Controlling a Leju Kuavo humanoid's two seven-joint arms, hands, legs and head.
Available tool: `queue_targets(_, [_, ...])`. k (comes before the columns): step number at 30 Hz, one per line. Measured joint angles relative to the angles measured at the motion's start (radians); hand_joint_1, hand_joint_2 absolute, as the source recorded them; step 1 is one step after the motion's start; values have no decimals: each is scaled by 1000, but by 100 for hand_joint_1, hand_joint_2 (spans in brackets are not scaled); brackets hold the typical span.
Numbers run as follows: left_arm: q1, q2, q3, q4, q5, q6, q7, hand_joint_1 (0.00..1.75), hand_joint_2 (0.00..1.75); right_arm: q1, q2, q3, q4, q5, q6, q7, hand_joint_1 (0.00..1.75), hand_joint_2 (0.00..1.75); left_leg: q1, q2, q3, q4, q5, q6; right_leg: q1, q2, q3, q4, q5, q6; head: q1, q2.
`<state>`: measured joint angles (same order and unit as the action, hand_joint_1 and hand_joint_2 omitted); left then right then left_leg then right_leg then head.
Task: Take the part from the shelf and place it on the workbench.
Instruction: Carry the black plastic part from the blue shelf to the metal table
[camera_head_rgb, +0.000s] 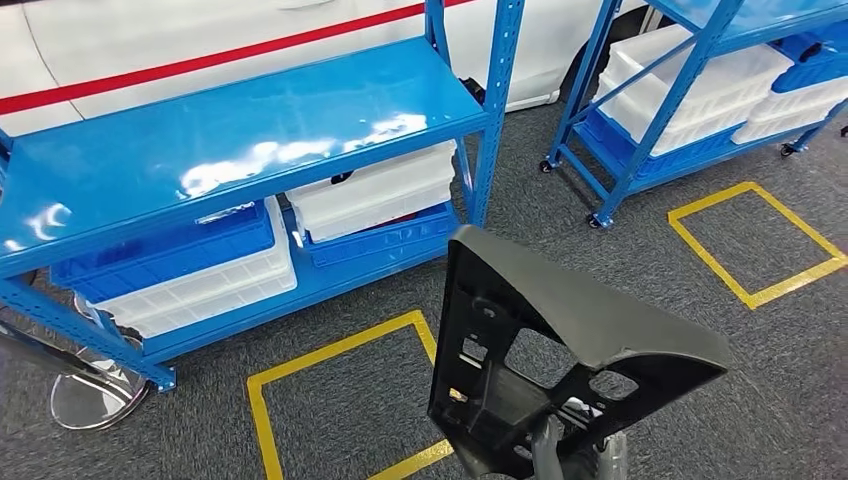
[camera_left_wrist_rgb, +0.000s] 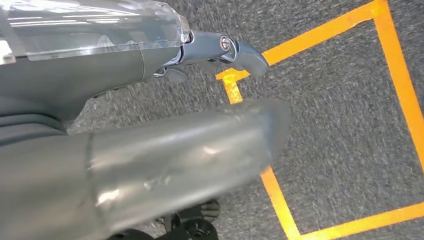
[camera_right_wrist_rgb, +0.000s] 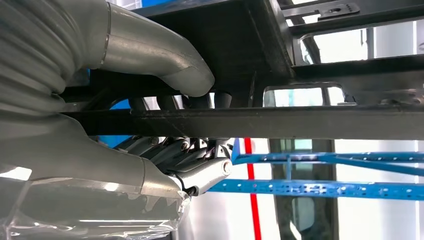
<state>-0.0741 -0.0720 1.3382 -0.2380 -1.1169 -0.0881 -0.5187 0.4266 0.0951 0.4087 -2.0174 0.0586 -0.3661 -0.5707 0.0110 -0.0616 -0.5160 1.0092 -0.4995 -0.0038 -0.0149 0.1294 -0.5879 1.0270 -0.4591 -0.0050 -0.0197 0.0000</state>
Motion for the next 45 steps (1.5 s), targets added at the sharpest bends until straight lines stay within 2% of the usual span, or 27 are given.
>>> queue_targets(2, [-3, 0, 0, 0, 3, -1, -1, 0, 0, 7, 1, -4, 0, 1, -1, -1, 175, 175, 3, 24, 2, -9, 9, 13, 2, -23, -9, 11, -7, 11, 3, 0])
queue_targets(3, [-3, 0, 0, 0, 5, -1, -1, 0, 0, 8, 2, -7, 0, 2, -2, -1, 175, 175, 4, 37, 3, -14, 13, 20, 4, -51, -24, 40, -27, 15, 8, 0])
queue_targets(5, [1, -1, 0, 0, 7, -3, -3, 0, 0, 10, 4, -13, 1, 5, -3, -2, 175, 175, 2, 64, 0, -16, 15, 27, 5, -106, -76, 150, -92, 18, 15, 0])
queue_targets(7, [4, 0, 0, 0, 7, -4, -4, 0, 0, 15, 7, -21, 3, 7, -3, -2, 175, 175, -2, 94, -4, -13, 14, 30, 3, -121, -124, 253, -130, 21, 17, 0])
queue_targets(8, [4, 0, 0, 0, 7, -4, -4, 0, 0, 18, 8, -26, 4, 8, -3, -2, 175, 175, -4, 108, -5, -11, 13, 30, 2, -124, -124, 260, -122, 21, 17, 0])
queue_targets(9, [3, 0, 0, 0, 7, -4, -5, 0, 0, 22, 8, -31, 4, 9, -3, -2, 175, 175, -5, 120, -6, -10, 12, 29, 2, -129, -104, 227, -98, 20, 17, 0])
queue_targets(11, [1, 0, 0, 0, 7, -5, -5, 0, 0, 27, 11, -43, 4, 10, 0, -3, 175, 175, -7, 142, -2, -8, 9, 25, 6, -163, -24, 94, -45, 10, 17, 0])
queue_targets(13, [-1, 0, 0, 0, 7, -6, -6, 0, 0, 31, 17, -53, 4, 12, 4, -5, 175, 175, -10, 159, 3, -6, 5, 15, 14, -195, 25, 4, -24, -1, 16, 0])
queue_targets(14, [-1, 0, 0, 0, 7, -6, -7, 0, 0, 33, 20, -59, 4, 13, 8, -7, 175, 175, -11, 167, 5, -6, 4, 10, 18, -198, 27, -4, -27, -6, 15, 0])
queue_targets(16, [-3, 0, 0, 0, 7, -7, -7, 0, 0, 40, 27, -70, 3, 14, 14, -10, 175, 175, -9, 179, 9, -7, 1, -2, 18, -177, 24, -9, -19, -15, 16, 0])
queue_targets(18, [-5, 0, 0, 0, 7, -8, -8, 0, 0, 47, 35, -81, 3, 15, 18, -12, 175, 175, -6, 144, 0, 23, -28, -13, 11, -157, 23, -17, -11, -26, 13, 0])
queue_targets(20, [-2, 1, 0, -1, 7, -8, -8, 0, 0, 51, 43, -89, 3, 15, 21, -15, 175, 175, -2, 89, -42, 127, -94, -20, 8, -135, 20, -20, -5, -35, 10, 0])
queue_targets(22, [3, 3, 0, -1, 7, -8, -8, 0, 0, 56, 48, -98, 4, 16, 23, -16, 175, 175, -1, 71, -95, 249, -145, -23, 10, -109, 14, -18, -2, -37, 8, 0])
queue_targets(23, [4, 3, 0, -1, 7, -8, -8, 0, 0, 59, 50, -102, 4, 17, 24, -17, 175, 175, 0, 70, -105, 270, -142, -23, 10, -96, 12, -15, -1, -38, 9, 0])
queue_targets(25, [4, 3, 0, -1, 7, -8, -8, 0, 0, 63, 55, -110, 4, 17, 25, -17, 175, 175, 0, 61, -72, 197, -82, -20, 10, -69, 10, -8, -1, -36, 8, 0])
queue_targets(27, [4, 5, 0, -1, 7, -8, -8, 0, 0, 64, 59, -115, 4, 18, 27, -18, 175, 175, 3, 14, -14, 65, -24, -14, 10, -44, 6, 0, -2, -31, 9, 0])
queue_targets(29, [5, 7, 0, -2, 7, -7, -8, 0, 0, 66, 64, -120, 4, 20, 34, -19, 175, 175, 3, -23, 9, 6, -12, -8, 8, -20, -3, 4, 2, -19, 9, 0])
queue_targets(31, [3, 10, 0, -2, 7, -7, -8, 0, 0, 72, 68, -126, 4, 22, 41, -20, 175, 175, 2, -9, 9, 0, -8, 2, 6, 3, -11, 2, 10, -3, 10, 0])
queue_targets(32, [1, 11, 0, -2, 7, -7, -8, 0, 0, 76, 69, -130, 4, 23, 43, -20, 175, 175, 3, 4, 11, -6, -3, 9, 6, -4, -16, 5, 8, 3, 10, 0])
queue_targets(34, [-1, 12, 0, -4, 7, -7, -9, 0, 0, 81, 71, -137, 4, 24, 45, -21, 175, 175, 6, 33, 13, -17, 6, 24, 10, -57, -45, 61, -30, 11, 16, 0])
queue_targets(36, [3, 13, 0, -5, 7, -7, -9, 0, 0, 81, 71, -142, 4, 24, 45, -21, 175, 175, 1, 65, 11, -19, 8, 29, 8, -111, -105, 186, -100, 17, 21, 0])
queue_targets(38, [5, 15, 0, -5, 7, -7, -9, 0, 0, 83, 71, -144, 6, 25, 46, -21, 175, 175, -1, 96, 8, -18, 7, 29, 3, -122, -145, 277, -129, 23, 22, 0])
queue_targets(39, [4, 15, 0, -5, 7, -7, -9, 0, 0, 83, 71, -146, 6, 25, 46, -21, 175, 175, -1, 109, 8, -17, 6, 28, 1, -126, -138, 270, -116, 24, 22, 0])
queue_targets(40, [3, 16, 0, -5, 7, -7, -9, 0, 0, 84, 71, -147, 7, 25, 46, -21, 175, 175, -1, 122, 9, -17, 4, 26, 0, -133, -108, 222, -87, 24, 22, 0])
queue_targets(42, [1, 16, 0, -6, 6, -7, -9, 0, 0, 84, 71, -148, 8, 25, 47, -21, 175, 175, -4, 143, 14, -15, -2, 18, 4, -175, -24, 79, -35, 17, 22, 0])
queue_targets(44, [-1, 17, 0, -7, 6, -7, -9, 0, 0, 84, 72, -148, 8, 27, 49, -22, 175, 175, -8, 159, 21, -12, -9, 8, 11, -202, 19, 1, -22, 4, 21, 0])
queue_targets(45, [-2, 18, 0, -7, 6, -7, -10, 0, 0, 84, 73, -150, 8, 29, 52, -23, 175, 175, -9, 168, 24, -13, -10, 3, 16, -198, 19, -3, -24, -2, 21, 0])
